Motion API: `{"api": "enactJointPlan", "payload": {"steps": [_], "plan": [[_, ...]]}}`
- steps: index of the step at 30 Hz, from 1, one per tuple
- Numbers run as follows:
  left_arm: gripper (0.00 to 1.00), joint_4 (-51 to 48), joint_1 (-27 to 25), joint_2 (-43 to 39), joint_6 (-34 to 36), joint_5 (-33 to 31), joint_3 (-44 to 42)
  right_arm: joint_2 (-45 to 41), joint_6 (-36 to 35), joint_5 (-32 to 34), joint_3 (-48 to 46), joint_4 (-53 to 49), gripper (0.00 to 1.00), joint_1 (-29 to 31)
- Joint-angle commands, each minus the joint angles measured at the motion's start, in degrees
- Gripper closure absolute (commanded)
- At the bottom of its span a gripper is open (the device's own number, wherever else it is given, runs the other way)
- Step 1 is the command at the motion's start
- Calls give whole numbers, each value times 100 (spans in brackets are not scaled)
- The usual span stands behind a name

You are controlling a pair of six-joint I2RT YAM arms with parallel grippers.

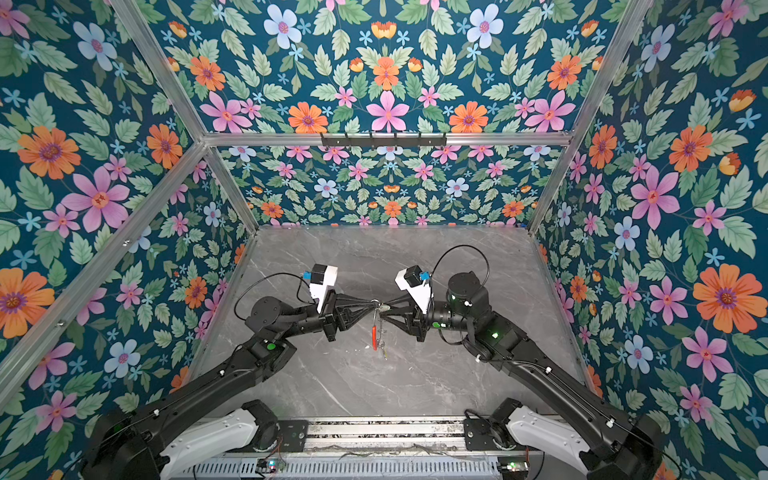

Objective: Remove the keys from the keyring

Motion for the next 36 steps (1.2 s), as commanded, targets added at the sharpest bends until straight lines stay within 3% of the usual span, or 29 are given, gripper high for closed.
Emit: {"api": "enactJointPlan", "payload": {"steps": [1, 7, 27, 36], "plan": [[100, 306, 6, 13, -36, -40, -13, 20, -30, 35, 70, 100, 80, 20], [100, 322, 9, -1, -41, -195, -48, 33, -75, 28, 103, 10, 100, 53], [100, 523, -2, -186, -85, -791, -232, 441, -496, -668, 515, -928, 100, 255], [100, 607, 2, -148, -129, -669, -224, 457, -506, -489, 543, -1043, 100, 265]]}}
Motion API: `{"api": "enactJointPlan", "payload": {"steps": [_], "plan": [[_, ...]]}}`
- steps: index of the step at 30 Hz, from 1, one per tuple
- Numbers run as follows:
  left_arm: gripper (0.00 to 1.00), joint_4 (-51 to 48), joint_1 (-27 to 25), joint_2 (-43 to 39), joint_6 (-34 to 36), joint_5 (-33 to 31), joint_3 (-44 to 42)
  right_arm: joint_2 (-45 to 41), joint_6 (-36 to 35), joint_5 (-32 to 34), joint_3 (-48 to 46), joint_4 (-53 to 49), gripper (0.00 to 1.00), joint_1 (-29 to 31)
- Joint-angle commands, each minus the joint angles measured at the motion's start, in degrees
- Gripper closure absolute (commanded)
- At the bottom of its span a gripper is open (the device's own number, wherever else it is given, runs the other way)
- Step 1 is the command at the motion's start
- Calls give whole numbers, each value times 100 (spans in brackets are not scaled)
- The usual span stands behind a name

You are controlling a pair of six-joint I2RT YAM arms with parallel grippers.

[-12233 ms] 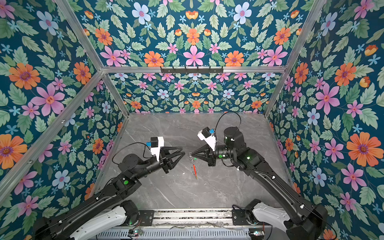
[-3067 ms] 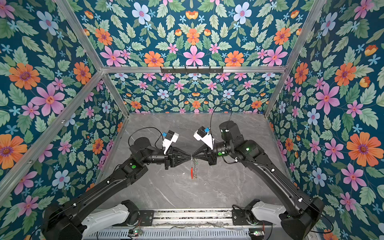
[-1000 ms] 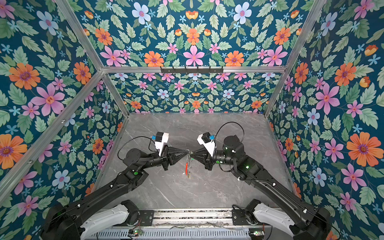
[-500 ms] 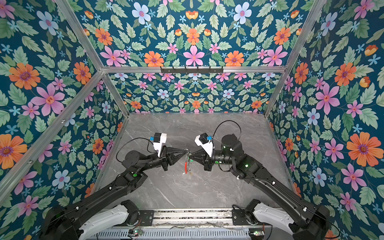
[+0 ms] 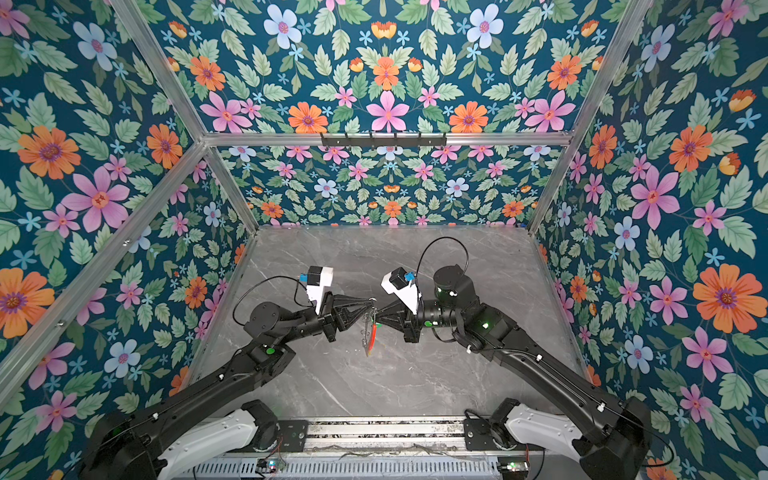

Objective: Remove the keys from the keyring

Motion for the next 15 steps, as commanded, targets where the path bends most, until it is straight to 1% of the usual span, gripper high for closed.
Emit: {"api": "enactJointPlan", "payload": {"steps": [1, 3, 4, 6, 7, 9, 11, 13, 15], "plan": [[100, 497, 5, -7, -31, -176, 21, -70, -43, -116, 7, -291, 100, 27], [100, 459, 4, -24, -16, -163, 29, -115, -38, -51, 10, -347, 100, 27], [100, 408, 11, -29, 9, -148, 38, -152, -34, 51, 22, -402, 94, 27], [100, 324, 12, -40, 55, -104, 55, -243, -63, 152, 20, -480, 73, 17], [100, 307, 10, -49, 64, -89, 51, -298, -69, 199, 16, -516, 63, 22], [100, 283, 6, -58, 73, -50, 51, -441, -129, 343, 20, -631, 53, 18], [100, 245, 9, -75, 97, -40, 49, -572, -159, 417, 64, -722, 48, -56], [100, 237, 11, -77, 126, -6, 45, -697, 104, 160, 47, -478, 46, -336], [100, 237, 7, -72, 136, 12, 29, -736, 571, -259, 21, -26, 43, -704]]}}
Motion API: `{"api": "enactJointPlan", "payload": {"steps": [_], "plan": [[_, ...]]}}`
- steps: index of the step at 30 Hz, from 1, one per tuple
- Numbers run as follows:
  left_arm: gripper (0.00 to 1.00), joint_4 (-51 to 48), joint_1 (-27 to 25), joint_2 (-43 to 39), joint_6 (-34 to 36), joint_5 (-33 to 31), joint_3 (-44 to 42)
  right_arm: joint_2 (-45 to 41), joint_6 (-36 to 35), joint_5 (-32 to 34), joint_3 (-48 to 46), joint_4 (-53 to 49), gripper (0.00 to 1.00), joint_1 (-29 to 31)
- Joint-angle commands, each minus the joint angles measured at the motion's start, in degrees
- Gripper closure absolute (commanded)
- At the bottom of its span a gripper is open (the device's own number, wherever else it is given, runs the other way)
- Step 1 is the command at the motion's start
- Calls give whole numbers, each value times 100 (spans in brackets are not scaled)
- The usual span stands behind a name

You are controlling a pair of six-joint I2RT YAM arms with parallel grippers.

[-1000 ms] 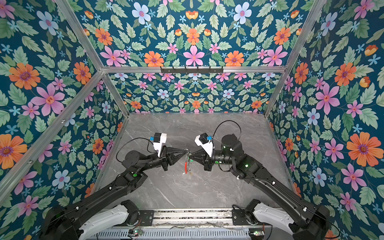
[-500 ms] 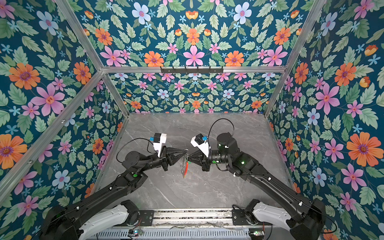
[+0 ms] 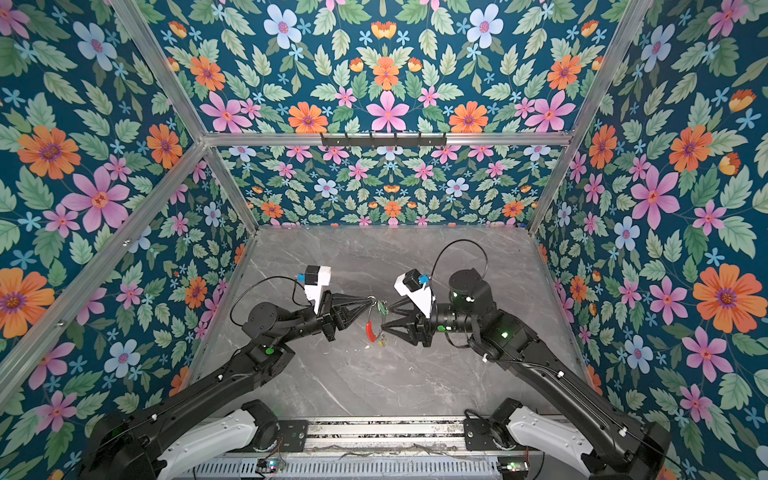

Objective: Remove the keys from the keyring

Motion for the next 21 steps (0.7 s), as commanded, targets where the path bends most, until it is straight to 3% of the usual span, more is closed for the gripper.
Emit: {"api": "enactJointPlan", "payload": {"steps": [1, 6, 9, 21], "plan": [[100, 216, 6, -22, 86, 66, -1, -5, 739, -554, 20, 712, 42, -352], [100, 285, 2, -3, 89, 52, -39, 492, 1533, -824, 296, 1486, 41, -381], [100, 305, 5, -2, 86, 34, -57, 713, 1814, -1036, 348, 1904, 48, -383], [100, 430, 6, 48, 43, 23, -101, 1083, 1415, -1262, 559, 1420, 70, -112]]}}
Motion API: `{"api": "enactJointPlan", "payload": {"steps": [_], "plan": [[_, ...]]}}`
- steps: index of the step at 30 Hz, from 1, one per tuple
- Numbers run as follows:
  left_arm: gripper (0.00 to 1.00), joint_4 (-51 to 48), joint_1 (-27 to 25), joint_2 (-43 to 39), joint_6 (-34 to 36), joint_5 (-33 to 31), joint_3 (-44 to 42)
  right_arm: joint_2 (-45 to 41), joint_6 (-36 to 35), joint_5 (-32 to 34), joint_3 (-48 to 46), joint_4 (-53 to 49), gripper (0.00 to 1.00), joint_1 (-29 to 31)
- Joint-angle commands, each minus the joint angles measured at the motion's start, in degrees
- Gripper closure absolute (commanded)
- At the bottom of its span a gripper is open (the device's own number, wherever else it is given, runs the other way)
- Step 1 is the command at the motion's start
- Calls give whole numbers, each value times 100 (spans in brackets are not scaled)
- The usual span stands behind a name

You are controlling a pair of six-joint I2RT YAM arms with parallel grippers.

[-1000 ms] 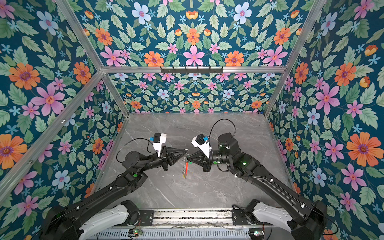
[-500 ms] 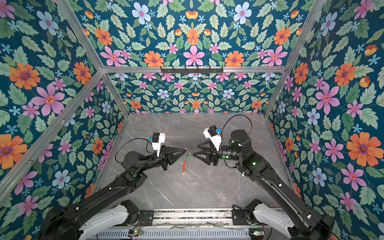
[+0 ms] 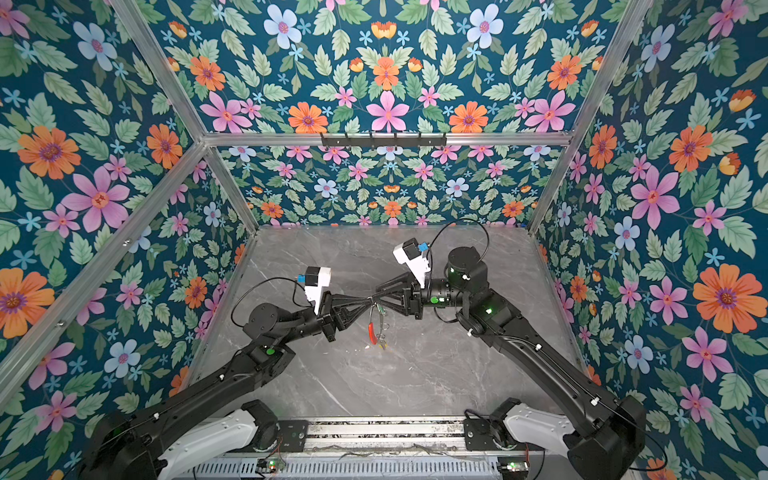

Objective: Remove the keys from the keyring

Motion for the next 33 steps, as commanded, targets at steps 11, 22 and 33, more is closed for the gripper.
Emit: {"api": "enactJointPlan", "payload": {"steps": [11, 22, 33], "plan": [[100, 309, 0, -19, 27, -70, -28, 57, -299, 14, 1, -165, 78, 68], [100, 271, 1, 7, -51, -25, 28, 84, -486, 112, 76, -473, 100, 68], [70, -2253, 13, -273, 574, 518, 656, 137, -1993, -58, 871, -2775, 100, -116]]}}
